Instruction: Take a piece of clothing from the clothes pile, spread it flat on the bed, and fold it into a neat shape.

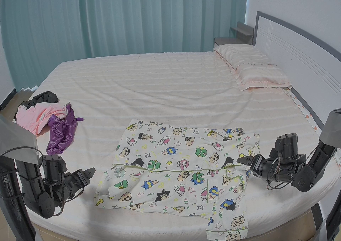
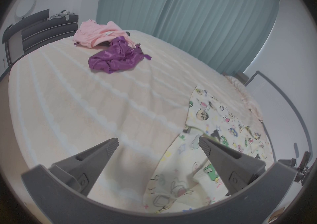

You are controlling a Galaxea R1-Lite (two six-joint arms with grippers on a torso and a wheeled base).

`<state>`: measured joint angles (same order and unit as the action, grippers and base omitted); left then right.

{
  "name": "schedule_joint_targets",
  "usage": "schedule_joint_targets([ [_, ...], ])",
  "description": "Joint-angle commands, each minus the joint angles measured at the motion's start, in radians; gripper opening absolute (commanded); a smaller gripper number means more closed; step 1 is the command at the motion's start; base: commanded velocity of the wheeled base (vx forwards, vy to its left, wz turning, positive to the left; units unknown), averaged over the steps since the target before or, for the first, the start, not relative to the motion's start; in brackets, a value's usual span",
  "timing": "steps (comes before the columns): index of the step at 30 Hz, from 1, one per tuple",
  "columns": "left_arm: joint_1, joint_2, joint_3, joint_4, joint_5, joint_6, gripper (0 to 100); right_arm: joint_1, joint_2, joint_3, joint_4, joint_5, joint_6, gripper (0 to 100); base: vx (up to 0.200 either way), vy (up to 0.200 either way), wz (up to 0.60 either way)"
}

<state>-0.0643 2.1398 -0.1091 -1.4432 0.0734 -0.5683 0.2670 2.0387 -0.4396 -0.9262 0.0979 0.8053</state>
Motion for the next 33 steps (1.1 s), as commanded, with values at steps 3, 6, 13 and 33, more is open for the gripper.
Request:
schedule_joint_targets([
  [3,-0.131,-0.018,-0.049,0.003,-0.006,-0.188,100,0.008,0.006,0.001,0.000,0.000,0.000,100,0.000,0.000,0.00],
  [6,-0.183,0.049,-0.081,0.004,-0.021,-0.266,100,0.008,0.006,0.001,0.000,0.000,0.000,100,0.000,0.000,0.00],
  [13,-0.195,0.084,-0.078,0.004,-0.098,-0.367,100,0.008,0.008,0.001,0.000,0.000,0.002,100,0.000,0.000,0.00],
  [33,-0.281,0.092,-0.047,0.003,-0.121,-0.424,100,0.008,0.008,0.001,0.000,0.006,0.000,100,0.000,0.000,0.00],
])
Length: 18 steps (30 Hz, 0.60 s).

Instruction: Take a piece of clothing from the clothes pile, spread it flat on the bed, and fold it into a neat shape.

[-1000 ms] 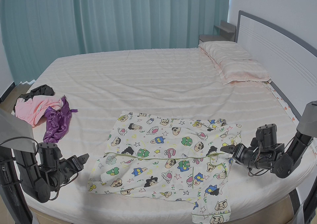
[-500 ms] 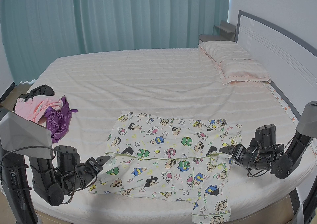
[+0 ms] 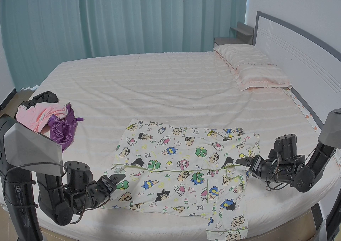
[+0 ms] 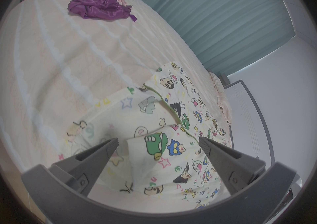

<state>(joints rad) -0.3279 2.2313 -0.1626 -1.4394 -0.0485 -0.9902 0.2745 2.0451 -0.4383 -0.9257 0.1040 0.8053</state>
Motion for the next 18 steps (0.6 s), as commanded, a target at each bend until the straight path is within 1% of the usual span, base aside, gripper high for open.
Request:
schedule_joint_targets([
  [1,-0.017,0.002,0.005,-0.001,0.001,-0.002,100,0.000,0.003,0.000,-0.001,0.000,0.000,100,0.000,0.000,0.00],
  [6,-0.014,0.007,0.005,-0.001,0.002,-0.002,100,0.000,0.001,0.000,-0.001,0.000,0.000,100,0.000,0.000,0.00],
  [7,-0.011,0.011,0.005,-0.001,0.004,-0.002,0,0.002,0.003,0.000,-0.001,0.000,0.000,100,0.000,0.000,0.00],
  [18,0.033,0.010,0.021,0.002,0.016,-0.002,0,0.002,0.001,0.000,-0.001,0.000,0.000,100,0.000,0.000,0.00],
])
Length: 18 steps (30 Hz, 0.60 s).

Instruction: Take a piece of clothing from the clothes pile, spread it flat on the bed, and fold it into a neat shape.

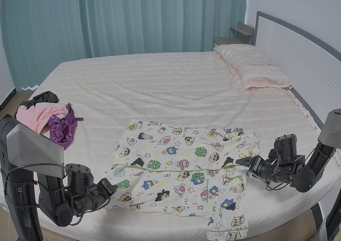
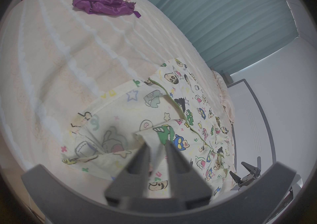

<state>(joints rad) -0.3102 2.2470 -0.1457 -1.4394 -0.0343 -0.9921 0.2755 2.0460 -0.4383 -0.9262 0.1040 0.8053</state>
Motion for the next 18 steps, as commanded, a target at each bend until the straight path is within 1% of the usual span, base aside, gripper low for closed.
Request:
schedule_joint_targets([
  [1,0.025,-0.015,0.005,0.002,0.002,0.003,0,0.001,0.000,0.000,0.000,0.000,0.000,100,0.000,0.000,0.00],
  [4,0.036,-0.040,0.003,0.004,0.007,0.009,0,0.001,-0.001,0.000,0.000,0.000,0.000,100,0.000,0.000,0.00],
  [6,0.040,-0.076,-0.008,0.022,0.007,0.038,0,0.001,0.000,0.000,0.000,0.000,0.000,100,0.000,0.000,0.00],
  [8,0.049,-0.098,-0.028,0.030,0.007,0.093,0,0.001,-0.001,0.000,0.000,0.000,0.000,100,0.000,0.000,0.00],
  [9,0.049,-0.098,-0.028,0.030,0.007,0.093,0,0.001,-0.001,0.000,0.000,0.000,0.000,100,0.000,0.000,0.00],
  [10,0.057,-0.103,-0.051,0.030,0.007,0.139,0,0.001,-0.001,0.000,0.000,0.000,0.000,100,0.000,0.000,0.00],
  [12,0.063,-0.101,-0.064,0.030,0.007,0.168,0,0.001,-0.001,0.000,0.000,0.000,0.000,100,0.000,0.000,0.00],
  [13,0.071,-0.096,-0.095,0.034,0.007,0.208,0,0.001,-0.001,0.000,0.000,0.000,0.000,100,0.000,0.000,0.00],
  [15,0.077,-0.095,-0.109,0.043,0.007,0.230,0,0.001,-0.001,0.000,0.000,0.000,0.000,100,0.000,0.000,0.00],
  [16,0.094,-0.093,-0.129,0.063,0.007,0.260,0,0.001,-0.001,0.000,0.000,0.000,0.000,100,0.000,0.000,0.00],
  [18,0.112,-0.092,-0.153,0.088,0.007,0.293,0,0.001,-0.001,0.000,-0.002,0.000,0.000,100,0.000,0.000,0.00],
])
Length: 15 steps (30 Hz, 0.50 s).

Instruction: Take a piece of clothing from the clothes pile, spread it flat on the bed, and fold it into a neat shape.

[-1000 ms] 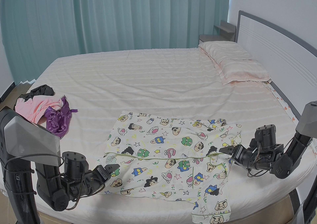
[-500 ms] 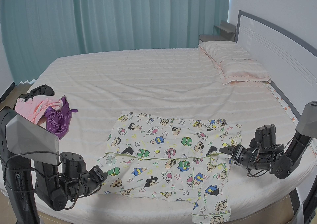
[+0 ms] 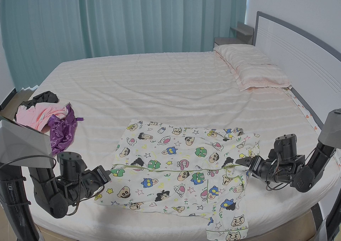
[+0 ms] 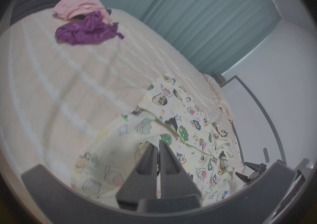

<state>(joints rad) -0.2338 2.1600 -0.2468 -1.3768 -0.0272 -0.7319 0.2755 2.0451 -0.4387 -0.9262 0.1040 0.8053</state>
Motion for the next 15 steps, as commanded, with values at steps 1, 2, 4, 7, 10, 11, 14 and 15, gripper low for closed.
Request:
schedule_joint_targets([
  [1,0.036,-0.005,-0.052,0.025,0.000,0.032,0,0.001,0.000,0.000,-0.002,0.000,0.000,100,0.000,0.000,0.00],
  [2,0.054,0.001,-0.072,0.045,-0.002,0.065,0,0.001,0.000,0.000,0.000,0.000,0.000,100,0.000,0.000,0.00],
  [4,0.067,0.017,-0.092,0.058,-0.003,0.094,0,0.001,0.000,0.000,0.000,0.000,-0.002,100,0.000,0.000,0.00],
  [7,0.096,0.040,-0.137,0.061,-0.003,0.132,0,0.001,0.000,-0.002,0.000,0.000,-0.002,100,0.000,0.000,0.00],
  [10,0.102,0.067,-0.178,0.076,-0.003,0.157,0,0.001,0.000,-0.002,0.000,0.000,-0.002,100,0.000,0.000,0.00],
  [11,0.102,0.072,-0.184,0.081,-0.003,0.160,0,0.001,0.000,-0.002,0.000,0.000,-0.002,100,0.000,0.000,0.00],
  [14,0.100,0.100,-0.236,0.111,-0.005,0.170,0,0.001,0.001,-0.002,0.000,0.000,-0.002,100,0.000,0.000,0.00],
  [15,0.100,0.107,-0.258,0.119,-0.005,0.170,0,0.001,0.001,-0.002,0.000,0.000,-0.002,100,0.000,0.000,0.00],
])
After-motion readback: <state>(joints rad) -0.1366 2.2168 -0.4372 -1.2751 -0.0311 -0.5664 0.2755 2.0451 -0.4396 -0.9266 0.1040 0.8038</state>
